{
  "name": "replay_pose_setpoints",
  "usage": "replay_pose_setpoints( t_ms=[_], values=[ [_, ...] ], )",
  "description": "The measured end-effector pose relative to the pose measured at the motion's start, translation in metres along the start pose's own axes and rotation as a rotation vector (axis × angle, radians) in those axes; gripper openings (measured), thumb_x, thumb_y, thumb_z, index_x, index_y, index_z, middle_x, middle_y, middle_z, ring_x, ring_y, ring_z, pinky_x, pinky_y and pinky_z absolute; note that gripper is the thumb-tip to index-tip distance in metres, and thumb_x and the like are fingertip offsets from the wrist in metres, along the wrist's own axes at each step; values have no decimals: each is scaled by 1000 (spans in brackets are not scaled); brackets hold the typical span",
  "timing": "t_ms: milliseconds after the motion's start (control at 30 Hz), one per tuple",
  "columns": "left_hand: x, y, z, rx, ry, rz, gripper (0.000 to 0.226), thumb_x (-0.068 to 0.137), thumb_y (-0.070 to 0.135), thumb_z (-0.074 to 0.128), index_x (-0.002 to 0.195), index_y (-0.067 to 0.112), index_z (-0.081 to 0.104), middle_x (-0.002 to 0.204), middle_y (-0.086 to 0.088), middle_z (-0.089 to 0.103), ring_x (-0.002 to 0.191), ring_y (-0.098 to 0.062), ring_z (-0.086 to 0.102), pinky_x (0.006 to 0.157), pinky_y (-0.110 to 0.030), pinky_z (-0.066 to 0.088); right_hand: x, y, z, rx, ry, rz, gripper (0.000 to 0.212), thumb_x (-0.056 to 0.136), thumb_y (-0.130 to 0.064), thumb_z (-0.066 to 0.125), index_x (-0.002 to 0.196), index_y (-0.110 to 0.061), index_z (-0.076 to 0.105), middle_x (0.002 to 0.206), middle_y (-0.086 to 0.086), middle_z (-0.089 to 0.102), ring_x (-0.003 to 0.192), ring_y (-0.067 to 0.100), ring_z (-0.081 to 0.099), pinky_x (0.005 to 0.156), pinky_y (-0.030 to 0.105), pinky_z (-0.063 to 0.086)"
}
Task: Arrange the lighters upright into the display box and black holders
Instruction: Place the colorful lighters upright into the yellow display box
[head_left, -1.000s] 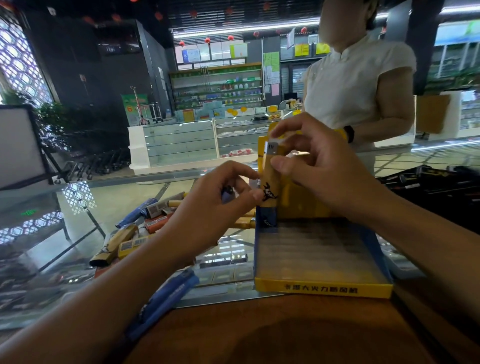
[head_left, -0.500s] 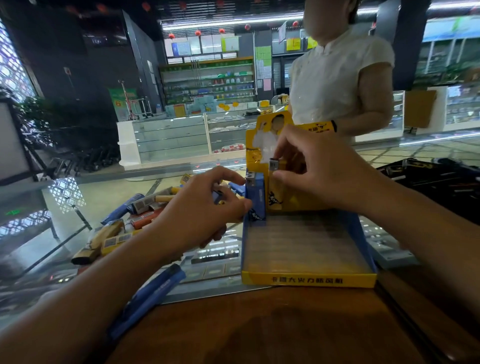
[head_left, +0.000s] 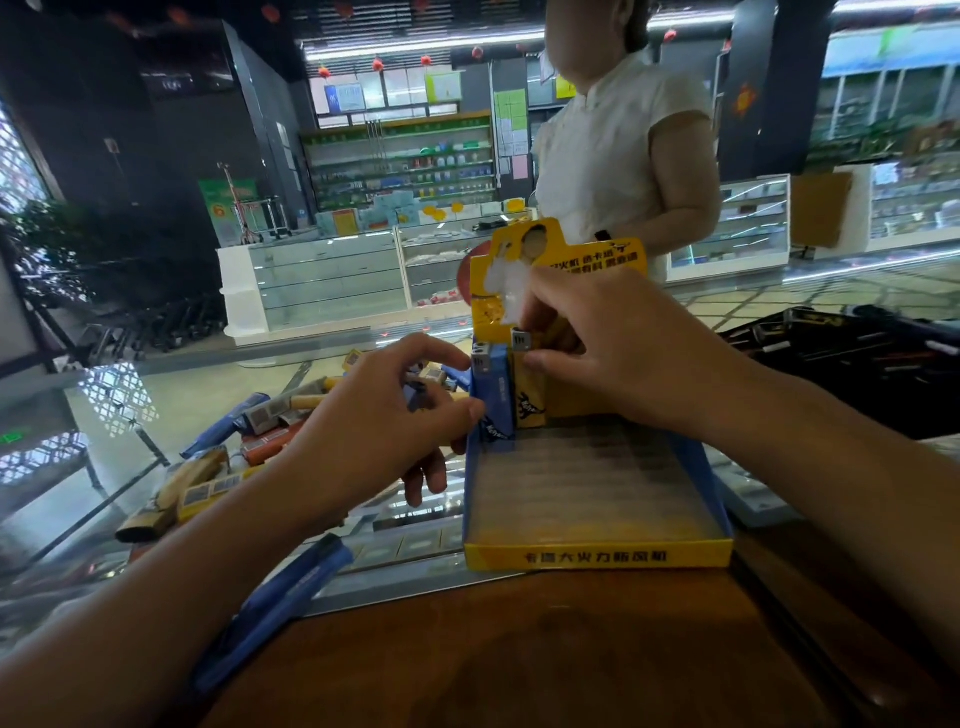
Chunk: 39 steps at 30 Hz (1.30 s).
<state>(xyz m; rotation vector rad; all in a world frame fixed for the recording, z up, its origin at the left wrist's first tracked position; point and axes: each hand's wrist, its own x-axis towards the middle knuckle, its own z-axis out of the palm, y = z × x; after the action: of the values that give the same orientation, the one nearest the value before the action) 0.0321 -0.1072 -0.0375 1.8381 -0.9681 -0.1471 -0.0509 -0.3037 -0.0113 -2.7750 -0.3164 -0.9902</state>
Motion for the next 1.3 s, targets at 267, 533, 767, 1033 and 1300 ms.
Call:
replay_pose_setpoints(
  t_ms=[267,533,767,1033,1300],
  values=[
    [1,1,-2,22,-31,-8,26,88,20,69,111,23,57,65,-10,68,46,-26,60,42,-34,52,1,2,-2,63,-71,4,30,82,-22,78,102,-21,56,91,-12,63,81,-1,62,71,23,56],
    [2,-4,0,-18,-5,-9,24,84,24,69,107,22,61,60,-10,66,41,-20,55,37,-26,42,-1,7,4,99,-114,65,24,86,-23,76,101,-24,57,94,-10,64,83,-1,61,72,20,54],
    [6,-9,-4,140,123,71,18,81,28,75,98,28,70,64,6,62,41,-1,46,40,-17,34,0,-2,7,37,-65,74,20,87,-24,72,101,-21,58,94,-7,62,81,6,59,70,27,52],
    [3,0,-7,-467,72,-71,31,88,38,63,112,19,66,71,0,48,53,-10,36,39,-21,29,-1,-10,4,206,171,87,21,89,-38,63,107,-31,55,85,-14,49,72,1,49,61,11,35],
    [-1,12,-16,-846,-232,-60,66,94,68,34,140,23,51,81,-11,46,60,-14,37,43,-24,21,9,-37,15,437,39,-25,24,97,-43,56,120,-40,61,90,-13,64,79,3,63,69,27,54]
  ],
)
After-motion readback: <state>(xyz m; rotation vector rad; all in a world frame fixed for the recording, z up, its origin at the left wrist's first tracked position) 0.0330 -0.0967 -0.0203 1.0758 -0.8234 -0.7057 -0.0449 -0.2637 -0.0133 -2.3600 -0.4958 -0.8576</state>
